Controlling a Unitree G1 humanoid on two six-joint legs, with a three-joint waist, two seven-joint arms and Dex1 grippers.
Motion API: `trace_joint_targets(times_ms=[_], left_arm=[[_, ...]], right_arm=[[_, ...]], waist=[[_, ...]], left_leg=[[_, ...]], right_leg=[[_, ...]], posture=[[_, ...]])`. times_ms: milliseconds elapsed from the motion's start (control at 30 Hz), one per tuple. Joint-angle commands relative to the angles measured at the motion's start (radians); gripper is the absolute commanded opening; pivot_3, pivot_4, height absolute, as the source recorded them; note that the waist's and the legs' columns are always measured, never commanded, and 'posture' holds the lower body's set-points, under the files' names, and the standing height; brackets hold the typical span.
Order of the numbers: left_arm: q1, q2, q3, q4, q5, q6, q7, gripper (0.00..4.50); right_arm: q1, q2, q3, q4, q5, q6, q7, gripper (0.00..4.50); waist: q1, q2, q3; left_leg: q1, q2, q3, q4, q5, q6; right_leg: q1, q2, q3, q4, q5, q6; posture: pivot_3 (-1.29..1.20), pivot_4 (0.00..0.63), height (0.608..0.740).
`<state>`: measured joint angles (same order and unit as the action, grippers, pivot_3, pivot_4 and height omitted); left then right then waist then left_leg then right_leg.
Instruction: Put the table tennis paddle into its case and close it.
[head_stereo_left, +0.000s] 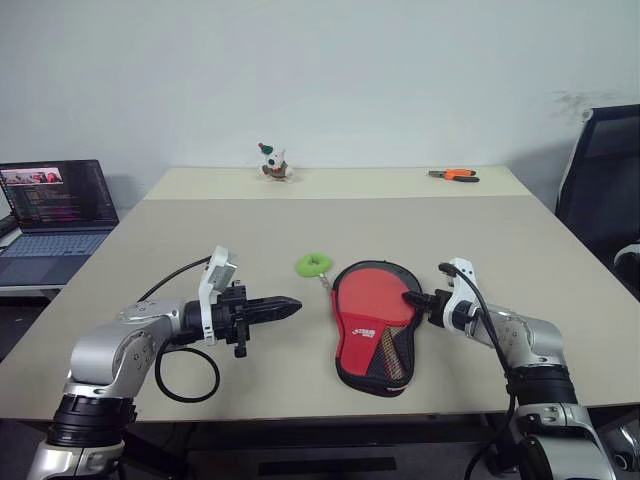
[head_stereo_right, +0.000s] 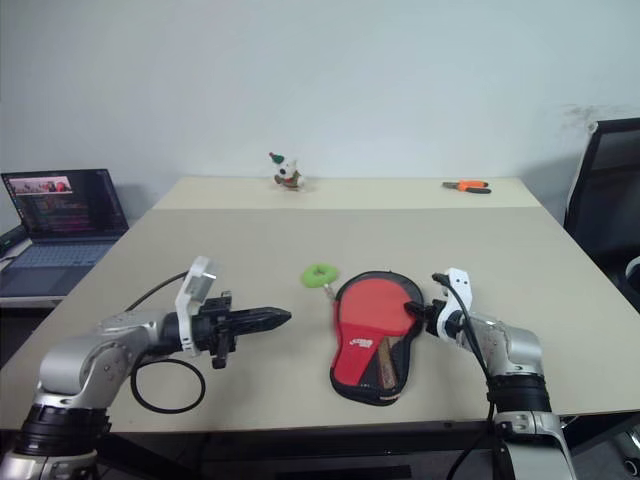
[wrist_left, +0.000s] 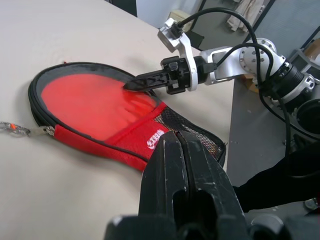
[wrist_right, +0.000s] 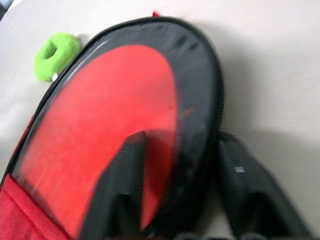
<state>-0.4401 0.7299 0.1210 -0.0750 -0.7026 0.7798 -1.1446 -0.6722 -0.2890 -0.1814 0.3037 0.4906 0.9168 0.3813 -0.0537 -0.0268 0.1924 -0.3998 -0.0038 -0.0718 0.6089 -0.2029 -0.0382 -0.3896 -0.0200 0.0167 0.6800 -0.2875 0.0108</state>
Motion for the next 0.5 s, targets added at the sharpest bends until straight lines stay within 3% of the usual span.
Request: trace_joint_targets(times_ms=[33,67,100,500], left_arm=[[0.0,0.019,0.03,-0.05,-0.027,0.004,0.004,0.0],[0.003,0.021,0.031,-0.052,-0.029,0.006,0.004,0.0],[0.004,0.022,0.032,-0.054,-0.03,0.007,0.005,0.0],[0.005,0.024,0.03,-0.055,-0.028,0.012,0.004,0.0]], right_arm=[[-0.015,0.013,0.034,-0.02,0.018,0.015,0.06,0.41],[-0.012,0.016,0.042,-0.03,0.022,0.022,0.072,0.07],[-0.01,0.018,0.047,-0.037,0.024,0.028,0.079,0.03],[-0.001,0.036,0.092,-0.079,0.019,0.054,0.153,0.03]], waist=[[-0.001,0.0,0.0],[-0.002,0.0,0.0],[-0.003,0.0,0.0],[-0.003,0.0,0.0]], left_leg=[[0.0,0.0,0.0,0.0,0.0,0.0],[0.0,0.0,0.0,0.0,0.0,0.0],[0.0,0.0,0.0,0.0,0.0,0.0],[0.0,0.0,0.0,0.0,0.0,0.0]], right_leg=[[0.0,0.0,0.0,0.0,0.0,0.0],[0.0,0.0,0.0,0.0,0.0,0.0],[0.0,0.0,0.0,0.0,0.0,0.0],[0.0,0.0,0.0,0.0,0.0,0.0]], posture=[[0.0,0.15,0.74],[0.0,0.15,0.74],[0.0,0.15,0.74],[0.0,0.15,0.74]])
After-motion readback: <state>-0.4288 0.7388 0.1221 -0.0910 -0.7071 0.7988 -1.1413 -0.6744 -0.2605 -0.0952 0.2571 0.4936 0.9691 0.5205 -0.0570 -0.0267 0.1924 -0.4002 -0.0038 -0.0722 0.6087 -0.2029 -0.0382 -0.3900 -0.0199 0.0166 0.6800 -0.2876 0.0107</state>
